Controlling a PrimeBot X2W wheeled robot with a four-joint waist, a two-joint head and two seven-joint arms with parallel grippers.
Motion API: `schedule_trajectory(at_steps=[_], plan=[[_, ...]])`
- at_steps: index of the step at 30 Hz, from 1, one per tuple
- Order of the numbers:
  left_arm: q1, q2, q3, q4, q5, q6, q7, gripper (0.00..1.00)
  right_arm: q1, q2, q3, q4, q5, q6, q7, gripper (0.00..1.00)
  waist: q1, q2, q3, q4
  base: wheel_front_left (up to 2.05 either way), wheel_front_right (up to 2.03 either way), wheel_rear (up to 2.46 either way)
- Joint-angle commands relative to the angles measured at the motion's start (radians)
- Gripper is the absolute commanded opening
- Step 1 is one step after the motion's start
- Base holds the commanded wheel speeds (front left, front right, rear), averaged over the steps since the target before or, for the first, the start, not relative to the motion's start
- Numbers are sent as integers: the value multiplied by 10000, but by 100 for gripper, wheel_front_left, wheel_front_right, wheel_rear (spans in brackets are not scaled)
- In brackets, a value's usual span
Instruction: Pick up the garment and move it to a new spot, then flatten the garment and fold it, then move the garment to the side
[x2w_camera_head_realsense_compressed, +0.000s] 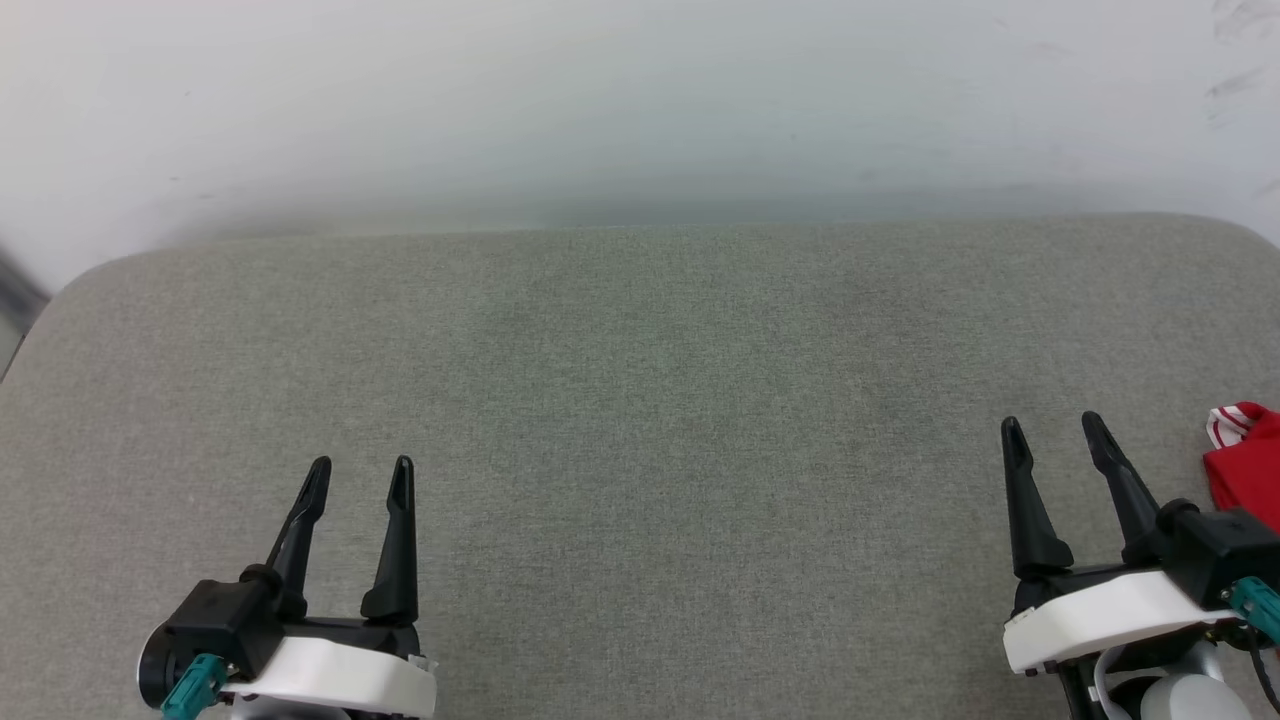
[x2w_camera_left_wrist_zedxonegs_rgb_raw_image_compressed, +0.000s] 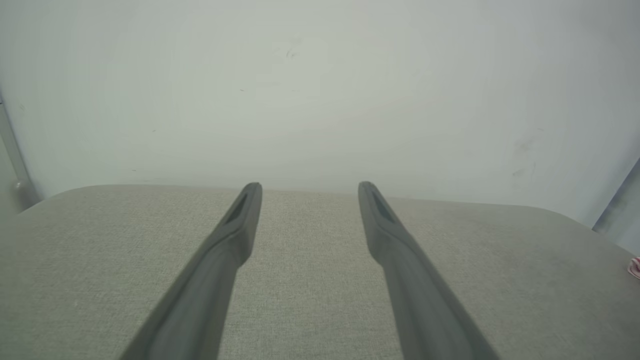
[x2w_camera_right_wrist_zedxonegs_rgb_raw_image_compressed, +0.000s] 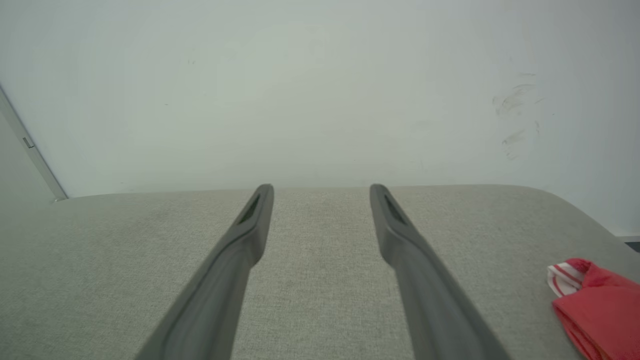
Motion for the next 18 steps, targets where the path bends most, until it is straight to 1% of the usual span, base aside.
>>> schedule_trajectory(at_steps=[1,3,4,8,18], plan=[[18,11,37,9,-31,-18,-21,100,58,45,5,20,59,-4,-62,100,-1,0,9,4,0,0,0],[9,-8,67,28,-85,-19,-21,100,56,45,16,12,75,-4,-65,100,-1,0,15,7,0,0,0],[-1,-8,63,16,-56,0,0,0,-1,2,2,6,16,0,-26,0,0,0,16,7,0,0,0],[109,-32,28,304,-215,3,40,0,99,2,6,310,186,0,8,0,0,0,16,8,0,0,0],[-90,22,72,581,-2190,13,471,0,-1,-11,-80,528,2197,0,364,0,0,0,-15,2,0,0,0]])
